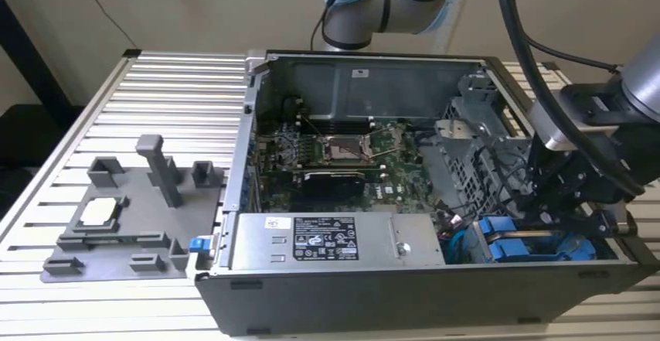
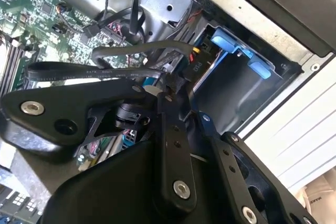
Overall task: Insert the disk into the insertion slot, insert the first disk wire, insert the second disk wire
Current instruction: 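Insert the second disk wire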
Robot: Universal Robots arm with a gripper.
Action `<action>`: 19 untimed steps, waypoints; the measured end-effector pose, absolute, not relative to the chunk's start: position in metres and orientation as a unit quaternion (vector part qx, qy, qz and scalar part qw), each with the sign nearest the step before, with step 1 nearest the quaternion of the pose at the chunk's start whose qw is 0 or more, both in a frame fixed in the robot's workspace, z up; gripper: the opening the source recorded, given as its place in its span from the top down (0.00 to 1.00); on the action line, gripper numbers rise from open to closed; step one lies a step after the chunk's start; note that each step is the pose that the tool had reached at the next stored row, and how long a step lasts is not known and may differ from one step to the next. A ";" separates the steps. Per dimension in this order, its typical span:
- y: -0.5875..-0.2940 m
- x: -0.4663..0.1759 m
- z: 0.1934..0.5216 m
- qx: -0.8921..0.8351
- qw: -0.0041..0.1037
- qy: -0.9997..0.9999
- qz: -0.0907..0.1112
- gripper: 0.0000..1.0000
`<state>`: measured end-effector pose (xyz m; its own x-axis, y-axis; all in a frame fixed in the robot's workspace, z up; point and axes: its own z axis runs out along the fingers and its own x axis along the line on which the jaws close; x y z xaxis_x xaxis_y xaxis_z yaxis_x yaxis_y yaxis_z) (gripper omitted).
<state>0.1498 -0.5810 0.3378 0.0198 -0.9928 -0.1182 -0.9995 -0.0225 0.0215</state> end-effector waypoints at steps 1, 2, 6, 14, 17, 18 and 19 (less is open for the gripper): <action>-0.581 0.150 0.339 -0.713 0.033 0.698 0.050 0.76; -0.581 0.150 0.340 -0.713 0.033 0.698 0.051 0.76; -0.581 0.150 0.346 -0.713 0.032 0.698 0.051 0.76; -0.581 0.150 0.359 -0.713 0.032 0.698 0.051 0.76; -0.581 0.150 0.365 -0.713 0.032 0.698 0.051 0.76; -0.581 0.150 0.367 -0.713 0.032 0.698 0.051 0.76; -0.581 0.150 0.369 -0.713 0.032 0.698 0.051 0.76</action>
<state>0.1498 -0.5810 0.3688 0.0193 -0.9928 -0.1180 -0.9994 -0.0224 0.0257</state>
